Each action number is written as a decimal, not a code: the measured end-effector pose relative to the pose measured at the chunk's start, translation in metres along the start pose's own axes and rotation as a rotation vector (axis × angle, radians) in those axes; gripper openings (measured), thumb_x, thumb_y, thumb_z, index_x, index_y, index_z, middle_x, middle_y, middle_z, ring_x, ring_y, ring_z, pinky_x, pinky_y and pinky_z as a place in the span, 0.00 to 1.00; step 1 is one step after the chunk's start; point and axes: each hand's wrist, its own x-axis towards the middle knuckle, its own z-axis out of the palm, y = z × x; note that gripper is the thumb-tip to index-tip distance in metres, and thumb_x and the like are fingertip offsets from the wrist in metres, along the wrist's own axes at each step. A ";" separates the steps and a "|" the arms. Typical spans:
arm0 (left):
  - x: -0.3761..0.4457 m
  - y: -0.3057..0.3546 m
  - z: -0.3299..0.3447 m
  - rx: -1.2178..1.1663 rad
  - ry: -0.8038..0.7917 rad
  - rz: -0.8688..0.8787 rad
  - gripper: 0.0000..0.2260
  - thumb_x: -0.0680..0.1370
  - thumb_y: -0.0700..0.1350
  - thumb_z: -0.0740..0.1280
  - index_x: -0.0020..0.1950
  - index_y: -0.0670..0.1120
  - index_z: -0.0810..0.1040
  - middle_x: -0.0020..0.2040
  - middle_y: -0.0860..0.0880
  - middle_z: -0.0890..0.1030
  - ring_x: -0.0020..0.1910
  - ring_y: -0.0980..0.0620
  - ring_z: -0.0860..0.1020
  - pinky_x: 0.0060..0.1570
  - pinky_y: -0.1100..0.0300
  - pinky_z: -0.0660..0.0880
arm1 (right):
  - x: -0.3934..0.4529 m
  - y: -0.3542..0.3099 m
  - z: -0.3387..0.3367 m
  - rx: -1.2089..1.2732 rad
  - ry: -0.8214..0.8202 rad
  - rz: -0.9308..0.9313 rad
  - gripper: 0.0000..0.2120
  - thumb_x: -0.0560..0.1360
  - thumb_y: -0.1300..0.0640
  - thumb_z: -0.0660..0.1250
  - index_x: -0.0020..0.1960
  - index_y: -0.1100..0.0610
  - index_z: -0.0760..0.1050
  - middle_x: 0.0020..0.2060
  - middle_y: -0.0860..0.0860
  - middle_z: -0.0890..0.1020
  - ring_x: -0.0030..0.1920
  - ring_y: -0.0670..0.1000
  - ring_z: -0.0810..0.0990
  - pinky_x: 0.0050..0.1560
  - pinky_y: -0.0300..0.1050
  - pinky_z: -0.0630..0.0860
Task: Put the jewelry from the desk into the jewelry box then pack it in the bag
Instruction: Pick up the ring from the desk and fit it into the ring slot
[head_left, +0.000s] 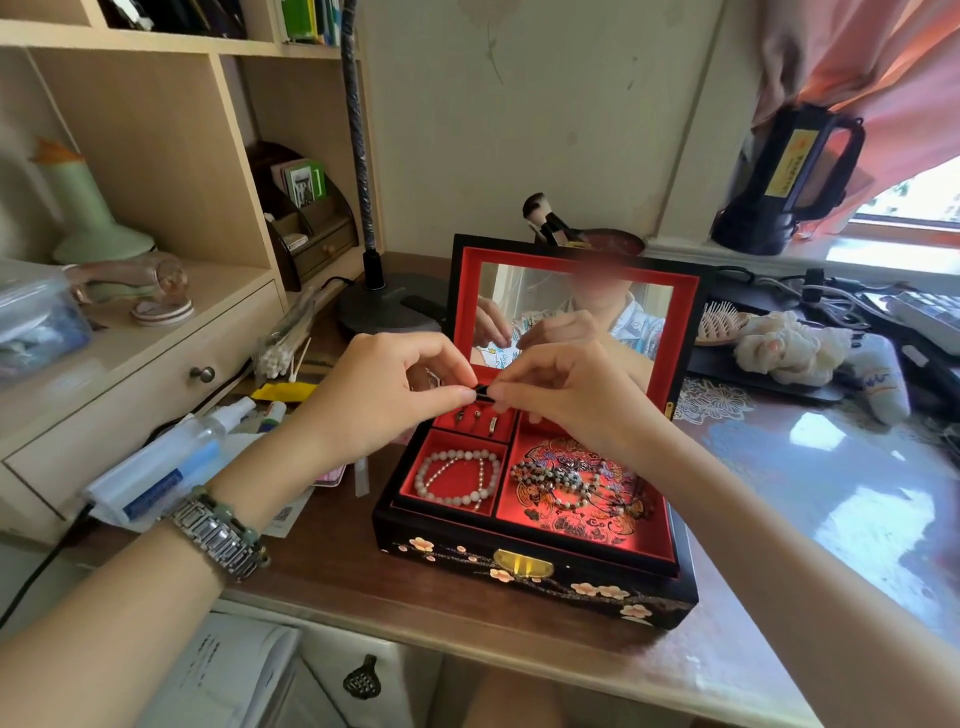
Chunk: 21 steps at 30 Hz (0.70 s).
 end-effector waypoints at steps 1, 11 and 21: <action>-0.001 -0.002 0.002 0.002 -0.014 -0.006 0.02 0.72 0.46 0.73 0.43 0.51 0.81 0.33 0.67 0.79 0.30 0.62 0.76 0.32 0.69 0.75 | 0.001 0.001 0.000 -0.010 0.003 -0.003 0.04 0.72 0.56 0.72 0.45 0.56 0.83 0.37 0.50 0.86 0.31 0.37 0.78 0.34 0.28 0.72; 0.000 -0.018 0.015 0.080 -0.075 -0.011 0.03 0.70 0.48 0.74 0.41 0.52 0.83 0.36 0.58 0.80 0.33 0.65 0.75 0.34 0.73 0.69 | 0.004 0.006 0.004 -0.227 -0.013 -0.004 0.05 0.74 0.56 0.70 0.46 0.54 0.84 0.33 0.39 0.80 0.34 0.33 0.77 0.35 0.25 0.69; 0.002 -0.027 0.013 0.117 -0.078 0.031 0.05 0.70 0.50 0.73 0.45 0.54 0.85 0.42 0.56 0.82 0.39 0.62 0.77 0.38 0.70 0.70 | 0.007 0.007 0.004 -0.290 0.006 -0.048 0.05 0.72 0.56 0.72 0.45 0.55 0.85 0.33 0.40 0.80 0.35 0.32 0.76 0.38 0.25 0.69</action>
